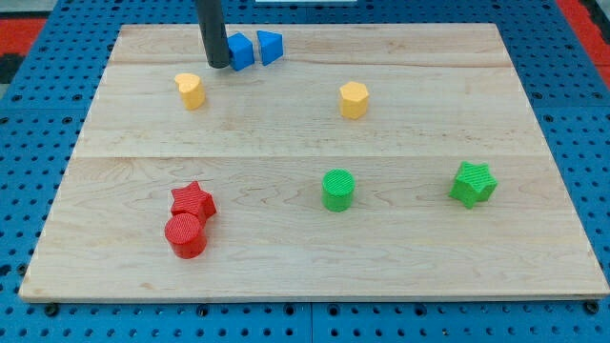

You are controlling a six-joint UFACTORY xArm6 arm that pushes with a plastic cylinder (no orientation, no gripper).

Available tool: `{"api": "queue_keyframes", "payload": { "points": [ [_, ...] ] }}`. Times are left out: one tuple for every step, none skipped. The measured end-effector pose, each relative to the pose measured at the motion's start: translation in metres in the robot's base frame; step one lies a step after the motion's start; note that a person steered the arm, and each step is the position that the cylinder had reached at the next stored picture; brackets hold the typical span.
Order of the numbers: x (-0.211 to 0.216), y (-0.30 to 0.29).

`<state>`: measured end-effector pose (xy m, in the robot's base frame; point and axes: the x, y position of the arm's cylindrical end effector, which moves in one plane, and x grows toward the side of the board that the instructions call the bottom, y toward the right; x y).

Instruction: Point your arm towards the center left

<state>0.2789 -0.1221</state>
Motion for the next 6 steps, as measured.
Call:
{"api": "queue_keyframes", "payload": {
  "points": [
    [0.025,0.011],
    [0.053,0.036],
    [0.117,0.007],
    [0.115,-0.056],
    [0.092,-0.091],
    [0.097,-0.146]
  ]
}}
